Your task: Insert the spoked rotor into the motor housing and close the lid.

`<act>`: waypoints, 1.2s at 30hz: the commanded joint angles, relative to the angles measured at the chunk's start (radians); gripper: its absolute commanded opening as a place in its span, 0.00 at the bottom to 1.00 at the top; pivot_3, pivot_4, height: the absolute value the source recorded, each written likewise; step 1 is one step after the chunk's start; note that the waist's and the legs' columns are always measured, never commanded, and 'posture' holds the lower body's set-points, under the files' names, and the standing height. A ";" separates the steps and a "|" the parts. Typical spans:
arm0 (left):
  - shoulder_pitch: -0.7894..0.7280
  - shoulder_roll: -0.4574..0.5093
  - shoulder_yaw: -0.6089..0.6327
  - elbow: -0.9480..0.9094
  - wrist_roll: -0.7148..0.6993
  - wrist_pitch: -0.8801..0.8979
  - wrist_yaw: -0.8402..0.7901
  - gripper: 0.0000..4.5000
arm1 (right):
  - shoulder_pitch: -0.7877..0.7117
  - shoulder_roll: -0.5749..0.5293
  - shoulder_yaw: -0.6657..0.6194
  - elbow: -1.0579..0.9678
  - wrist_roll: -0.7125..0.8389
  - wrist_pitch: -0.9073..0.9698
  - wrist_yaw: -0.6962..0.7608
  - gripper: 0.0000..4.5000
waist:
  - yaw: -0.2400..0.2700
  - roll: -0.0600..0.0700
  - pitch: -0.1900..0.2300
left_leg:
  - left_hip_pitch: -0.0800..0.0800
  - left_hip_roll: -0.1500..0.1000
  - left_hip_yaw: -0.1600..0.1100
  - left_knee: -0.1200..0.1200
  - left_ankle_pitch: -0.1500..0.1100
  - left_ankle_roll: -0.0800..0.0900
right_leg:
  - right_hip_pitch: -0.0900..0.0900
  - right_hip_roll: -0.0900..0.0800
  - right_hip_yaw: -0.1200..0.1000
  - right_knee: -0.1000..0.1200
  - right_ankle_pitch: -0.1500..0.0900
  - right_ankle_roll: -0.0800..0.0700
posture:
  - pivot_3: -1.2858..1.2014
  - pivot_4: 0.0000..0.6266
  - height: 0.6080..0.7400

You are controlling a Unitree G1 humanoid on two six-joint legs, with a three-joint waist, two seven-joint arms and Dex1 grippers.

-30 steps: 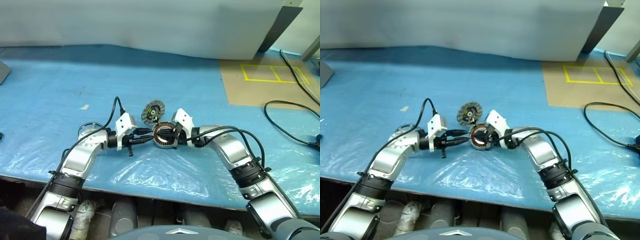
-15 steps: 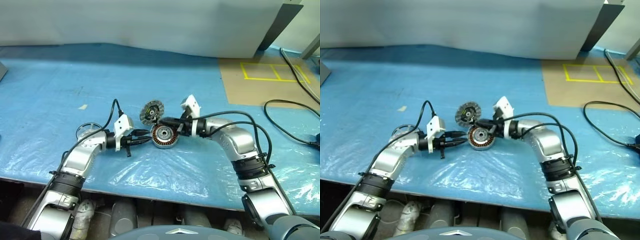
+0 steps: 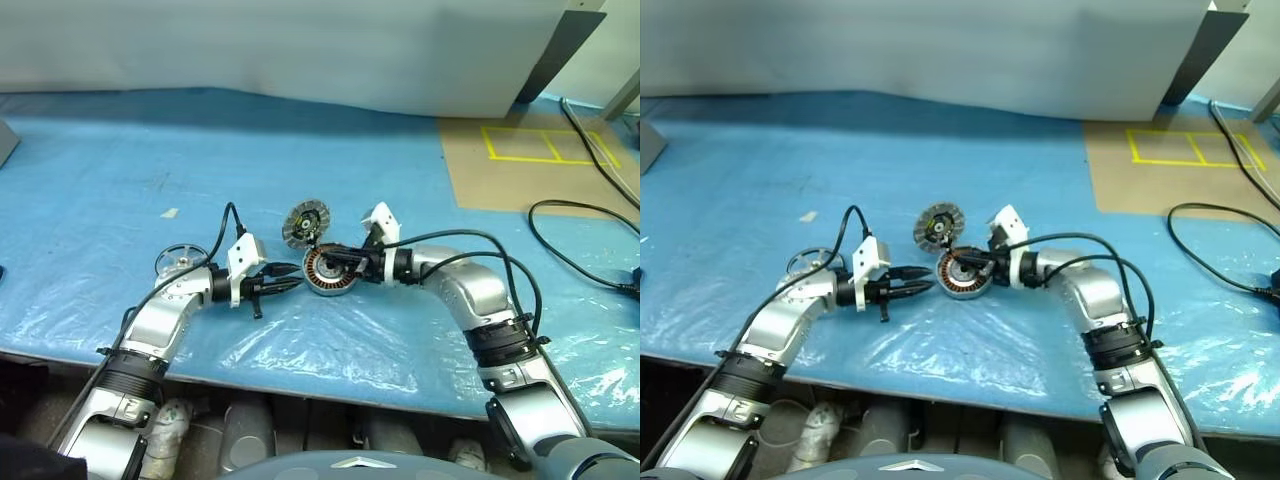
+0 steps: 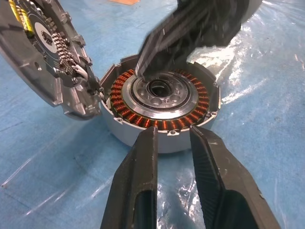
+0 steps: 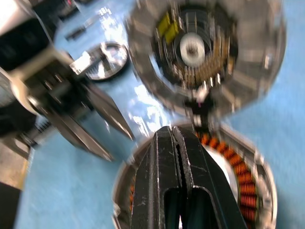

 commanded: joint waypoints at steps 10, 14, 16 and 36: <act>0.021 0.036 0.027 -0.002 -0.031 -0.012 -0.045 0.24 | 0.055 -0.075 0.224 0.100 -0.261 -0.169 -0.055 0.01 | -0.001 0.000 -0.001 | 0.004 0.000 0.001 -0.001 0.000 -0.001 | 0.003 0.000 0.000 0.000 0.000 0.000 | 0.52 0.24 1.00; 0.039 0.049 0.027 0.016 -0.032 -0.036 -0.061 0.24 | 0.053 -0.039 0.117 0.024 -0.135 -0.112 -0.037 0.01 | 0.003 0.000 -0.001 | 0.011 0.000 0.000 -0.001 -0.001 0.000 | 0.011 -0.001 0.000 -0.001 -0.002 0.003 | 0.52 0.24 1.00; 0.044 0.046 0.023 0.031 -0.027 -0.054 -0.063 0.24 | 0.044 -0.018 0.055 -0.014 -0.057 -0.071 -0.024 0.01 | 0.006 0.000 0.000 | 0.011 -0.001 -0.001 -0.001 -0.003 0.002 | 0.011 -0.002 0.000 -0.001 -0.004 0.006 | 0.52 0.24 1.00; 0.009 0.048 0.074 0.425 -0.019 -0.339 -0.214 0.24 | 0.055 -0.014 0.075 0.046 -0.135 -0.125 -0.069 0.01 | 0.002 0.000 -0.002 | 0.016 0.000 -0.001 -0.002 -0.004 0.001 | 0.014 -0.001 0.002 -0.001 -0.006 0.007 | 0.52 0.24 1.00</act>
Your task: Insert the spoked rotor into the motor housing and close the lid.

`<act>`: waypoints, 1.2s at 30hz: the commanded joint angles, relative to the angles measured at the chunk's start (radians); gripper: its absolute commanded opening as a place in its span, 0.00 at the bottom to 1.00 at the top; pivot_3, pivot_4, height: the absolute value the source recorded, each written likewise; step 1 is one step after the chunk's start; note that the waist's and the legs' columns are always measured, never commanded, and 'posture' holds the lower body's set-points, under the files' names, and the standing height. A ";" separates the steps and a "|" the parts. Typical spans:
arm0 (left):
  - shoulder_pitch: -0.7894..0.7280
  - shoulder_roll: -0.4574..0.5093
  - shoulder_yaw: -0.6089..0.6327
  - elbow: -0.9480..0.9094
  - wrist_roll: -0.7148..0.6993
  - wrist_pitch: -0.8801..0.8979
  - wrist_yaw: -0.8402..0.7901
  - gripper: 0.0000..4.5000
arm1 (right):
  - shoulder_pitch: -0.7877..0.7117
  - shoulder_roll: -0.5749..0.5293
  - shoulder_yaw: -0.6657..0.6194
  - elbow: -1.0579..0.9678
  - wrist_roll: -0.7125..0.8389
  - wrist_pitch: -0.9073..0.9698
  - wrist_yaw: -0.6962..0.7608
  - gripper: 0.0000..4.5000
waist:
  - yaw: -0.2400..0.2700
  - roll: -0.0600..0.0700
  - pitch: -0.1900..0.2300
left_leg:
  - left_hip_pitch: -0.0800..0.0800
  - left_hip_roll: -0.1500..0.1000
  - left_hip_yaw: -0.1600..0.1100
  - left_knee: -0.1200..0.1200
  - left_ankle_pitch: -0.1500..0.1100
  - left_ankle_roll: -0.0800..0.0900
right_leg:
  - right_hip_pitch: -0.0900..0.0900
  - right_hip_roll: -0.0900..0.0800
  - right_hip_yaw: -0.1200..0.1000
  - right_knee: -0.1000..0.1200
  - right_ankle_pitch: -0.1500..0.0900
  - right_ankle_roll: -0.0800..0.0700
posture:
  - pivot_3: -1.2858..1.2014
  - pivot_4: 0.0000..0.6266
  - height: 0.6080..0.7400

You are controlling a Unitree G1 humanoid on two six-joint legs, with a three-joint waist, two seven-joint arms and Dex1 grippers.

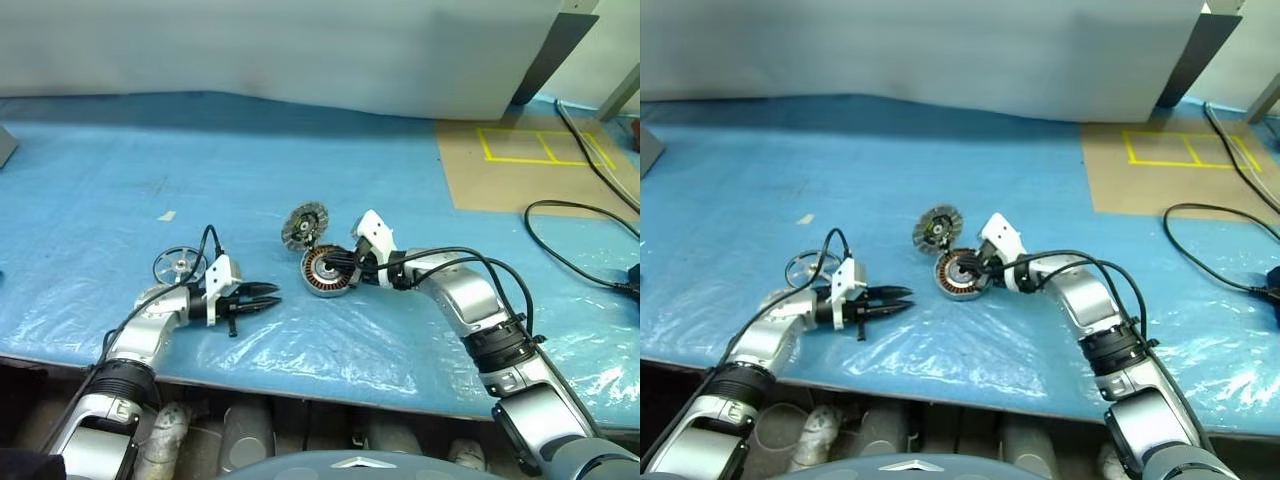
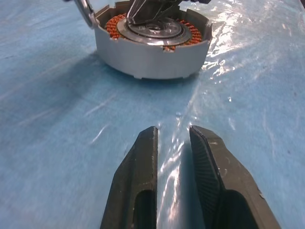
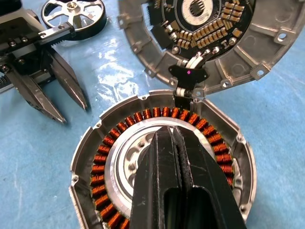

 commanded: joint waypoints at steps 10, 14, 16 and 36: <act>-0.016 -0.012 0.020 0.045 0.010 -0.053 -0.030 0.24 | -0.011 0.018 -0.006 -0.092 0.066 0.073 0.037 0.01 | 0.003 0.001 0.000 | -0.003 0.001 0.002 -0.003 0.002 -0.003 | -0.005 0.000 -0.002 0.000 0.003 -0.008 | 0.52 0.24 1.00; 0.011 -0.013 0.018 0.009 0.014 -0.045 -0.015 0.24 | 0.009 -0.030 0.098 0.064 -0.095 -0.017 -0.010 0.01 | 0.003 0.002 -0.001 | -0.006 0.000 0.002 -0.004 0.002 -0.004 | -0.007 -0.001 -0.003 -0.001 0.002 -0.007 | 0.52 0.24 1.00; 0.012 -0.013 0.019 0.005 0.013 -0.041 -0.012 0.24 | 0.015 -0.036 0.082 0.079 -0.092 -0.028 -0.010 0.01 | 0.003 0.002 -0.001 | -0.004 0.000 0.002 -0.005 0.002 -0.005 | -0.006 -0.001 -0.002 -0.001 0.002 -0.007 | 0.52 0.24 1.00; -0.014 -0.050 0.065 0.040 -0.027 -0.085 -0.039 0.24 | 0.051 -0.110 0.140 0.050 -0.145 -0.050 0.003 0.01 | 0.021 0.001 -0.002 | -0.013 0.000 0.003 -0.006 0.002 -0.005 | -0.016 -0.001 -0.004 0.001 0.002 -0.006 | 0.52 0.24 1.00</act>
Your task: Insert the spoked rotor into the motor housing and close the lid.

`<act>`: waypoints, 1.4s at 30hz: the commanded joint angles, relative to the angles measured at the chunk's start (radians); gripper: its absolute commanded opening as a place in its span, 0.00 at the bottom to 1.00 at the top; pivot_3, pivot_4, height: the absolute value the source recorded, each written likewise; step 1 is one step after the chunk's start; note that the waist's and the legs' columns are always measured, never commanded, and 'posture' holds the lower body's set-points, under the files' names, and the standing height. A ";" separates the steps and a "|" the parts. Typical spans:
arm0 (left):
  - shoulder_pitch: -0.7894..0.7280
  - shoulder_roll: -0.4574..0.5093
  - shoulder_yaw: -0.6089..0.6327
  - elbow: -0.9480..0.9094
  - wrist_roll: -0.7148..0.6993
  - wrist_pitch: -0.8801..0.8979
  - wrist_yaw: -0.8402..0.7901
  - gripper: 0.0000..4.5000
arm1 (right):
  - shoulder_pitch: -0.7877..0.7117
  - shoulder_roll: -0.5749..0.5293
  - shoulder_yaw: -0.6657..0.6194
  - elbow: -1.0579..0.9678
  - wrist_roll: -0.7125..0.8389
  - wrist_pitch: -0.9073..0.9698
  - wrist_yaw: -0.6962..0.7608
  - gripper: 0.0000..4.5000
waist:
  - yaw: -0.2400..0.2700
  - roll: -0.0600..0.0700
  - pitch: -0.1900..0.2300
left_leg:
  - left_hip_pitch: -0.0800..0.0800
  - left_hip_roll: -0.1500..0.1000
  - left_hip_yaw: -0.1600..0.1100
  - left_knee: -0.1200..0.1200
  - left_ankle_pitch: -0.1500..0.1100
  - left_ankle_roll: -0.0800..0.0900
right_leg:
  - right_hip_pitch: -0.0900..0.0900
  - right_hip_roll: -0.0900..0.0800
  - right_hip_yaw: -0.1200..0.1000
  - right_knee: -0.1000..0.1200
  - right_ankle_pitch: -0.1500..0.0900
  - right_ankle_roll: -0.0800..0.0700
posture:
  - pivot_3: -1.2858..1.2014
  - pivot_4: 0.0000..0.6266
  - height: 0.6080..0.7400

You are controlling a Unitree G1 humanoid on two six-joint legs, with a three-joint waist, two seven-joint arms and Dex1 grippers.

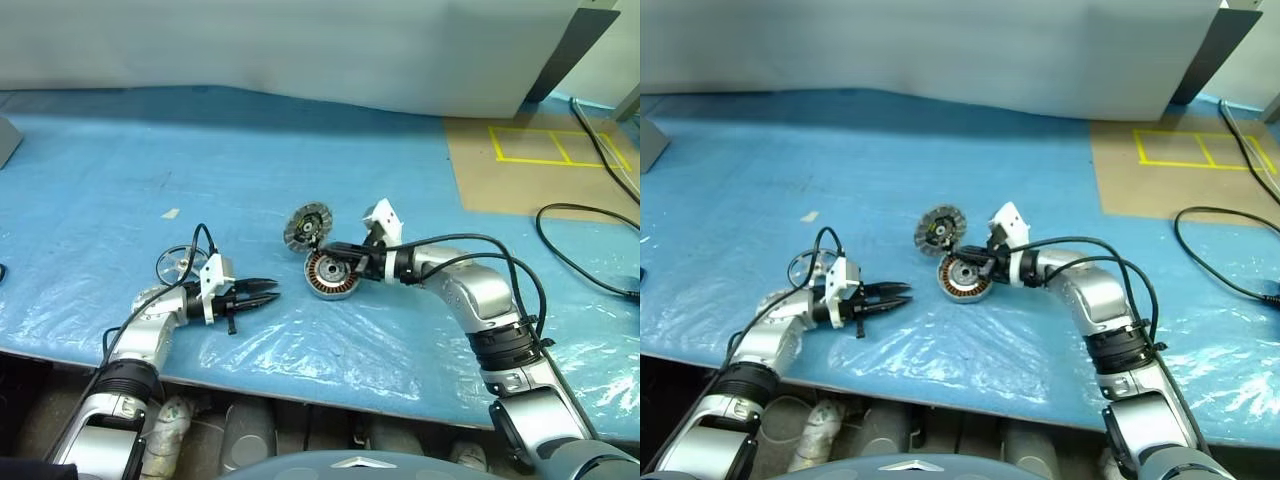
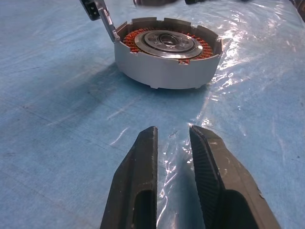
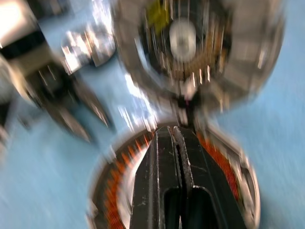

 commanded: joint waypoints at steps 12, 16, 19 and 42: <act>-0.008 -0.002 0.012 -0.024 -0.004 0.005 0.002 0.24 | -0.034 0.088 -0.196 -0.100 0.203 0.125 0.007 0.01 | 0.002 -0.004 -0.002 | 0.010 -0.002 0.000 0.000 -0.001 0.001 | 0.009 -0.004 0.001 -0.001 -0.001 0.000 | 0.52 0.24 1.00; -0.003 -0.004 0.010 -0.034 -0.002 0.007 0.003 0.24 | 0.004 0.006 -0.063 -0.120 0.082 0.081 0.041 0.01 | 0.002 -0.005 -0.002 | 0.000 0.000 0.000 0.000 0.000 0.000 | -0.001 -0.001 -0.001 0.001 0.002 0.004 | 0.52 0.24 1.00; 0.001 -0.007 0.006 -0.045 0.001 0.011 0.010 0.24 | 0.021 -0.064 0.061 -0.011 -0.093 -0.010 0.010 0.01 | 0.003 -0.005 -0.002 | -0.001 0.001 0.000 0.000 -0.001 -0.002 | 0.000 0.001 -0.003 0.001 0.001 0.003 | 0.52 0.24 1.00; 0.029 -0.011 -0.027 -0.217 0.003 0.128 0.077 0.24 | -0.013 -0.166 0.152 -0.033 -0.218 -0.129 0.074 0.01 | -0.001 -0.004 -0.003 | 0.000 0.001 0.000 0.002 -0.002 -0.002 | 0.001 0.002 -0.002 0.002 0.000 0.000 | 0.52 0.24 1.00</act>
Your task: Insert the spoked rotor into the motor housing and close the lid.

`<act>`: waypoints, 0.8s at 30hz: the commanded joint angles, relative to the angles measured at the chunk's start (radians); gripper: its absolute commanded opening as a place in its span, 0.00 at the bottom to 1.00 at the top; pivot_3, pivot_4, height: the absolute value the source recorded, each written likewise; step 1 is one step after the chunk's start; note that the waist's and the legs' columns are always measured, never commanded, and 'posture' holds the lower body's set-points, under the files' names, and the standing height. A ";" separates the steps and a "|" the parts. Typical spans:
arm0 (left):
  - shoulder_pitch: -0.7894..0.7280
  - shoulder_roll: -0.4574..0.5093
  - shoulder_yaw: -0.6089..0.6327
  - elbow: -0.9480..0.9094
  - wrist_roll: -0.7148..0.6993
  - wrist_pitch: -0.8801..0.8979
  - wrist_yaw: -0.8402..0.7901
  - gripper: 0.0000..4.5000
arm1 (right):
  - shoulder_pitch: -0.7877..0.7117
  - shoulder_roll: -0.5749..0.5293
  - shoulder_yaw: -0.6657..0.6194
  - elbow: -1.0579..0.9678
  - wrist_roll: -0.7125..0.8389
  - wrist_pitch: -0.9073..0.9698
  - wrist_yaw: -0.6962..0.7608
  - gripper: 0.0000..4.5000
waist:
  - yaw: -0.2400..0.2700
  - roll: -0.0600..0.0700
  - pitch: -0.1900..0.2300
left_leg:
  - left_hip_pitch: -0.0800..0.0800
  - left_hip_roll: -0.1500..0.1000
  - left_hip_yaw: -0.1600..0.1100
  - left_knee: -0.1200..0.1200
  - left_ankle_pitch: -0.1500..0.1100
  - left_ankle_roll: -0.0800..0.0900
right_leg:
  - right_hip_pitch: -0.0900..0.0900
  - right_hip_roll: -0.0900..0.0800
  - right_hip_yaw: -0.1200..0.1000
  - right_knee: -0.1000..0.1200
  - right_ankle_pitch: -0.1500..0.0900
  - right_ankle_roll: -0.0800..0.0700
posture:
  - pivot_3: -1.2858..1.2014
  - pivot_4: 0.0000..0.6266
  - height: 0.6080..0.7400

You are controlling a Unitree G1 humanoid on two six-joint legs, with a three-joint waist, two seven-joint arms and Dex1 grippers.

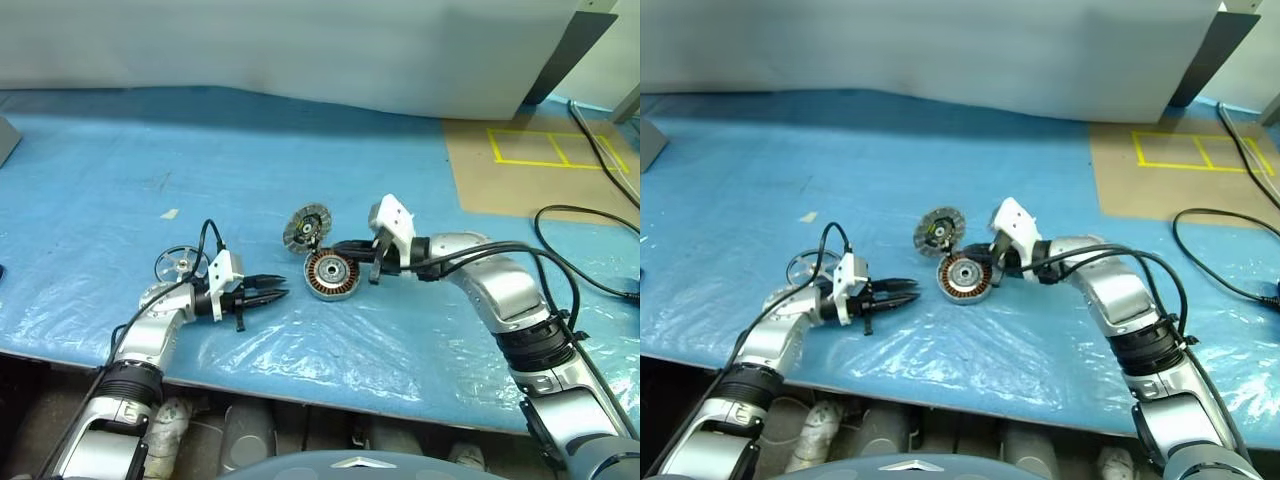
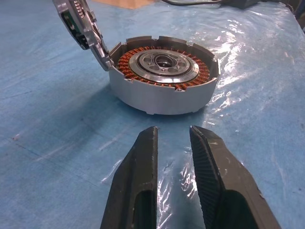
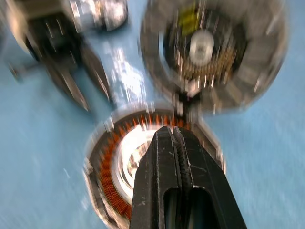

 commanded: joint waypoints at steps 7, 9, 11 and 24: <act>0.010 0.007 -0.006 -0.112 -0.006 0.058 0.041 0.24 | -0.014 0.011 -0.020 0.001 -0.018 -0.054 0.050 0.01 | 0.000 0.000 -0.001 | 0.012 0.000 0.000 0.001 -0.001 0.002 | 0.011 -0.002 0.003 -0.001 -0.002 -0.001 | 0.52 0.24 1.00; 0.015 0.009 -0.008 -0.132 -0.008 0.071 0.047 0.24 | -0.037 0.049 -0.095 -0.049 0.079 0.012 0.059 0.01 | -0.001 0.000 0.000 | 0.013 0.000 0.000 0.001 -0.002 0.004 | 0.012 -0.002 0.003 -0.001 -0.001 -0.001 | 0.52 0.24 1.00; 0.015 0.010 -0.010 -0.148 -0.009 0.084 0.052 0.24 | -0.061 0.073 -0.141 -0.091 0.152 0.070 0.072 0.01 | -0.001 0.000 0.000 | 0.012 0.001 0.000 0.001 -0.002 0.004 | 0.011 -0.001 0.003 -0.001 -0.001 -0.002 | 0.52 0.24 1.00; 0.008 0.014 -0.022 -0.246 -0.016 0.171 0.086 0.24 | -0.001 -0.034 0.088 0.091 -0.116 -0.104 0.092 0.01 | 0.000 0.000 -0.001 | 0.004 0.000 0.000 0.002 0.000 0.000 | 0.005 0.000 0.001 -0.001 -0.001 -0.002 | 0.52 0.24 1.00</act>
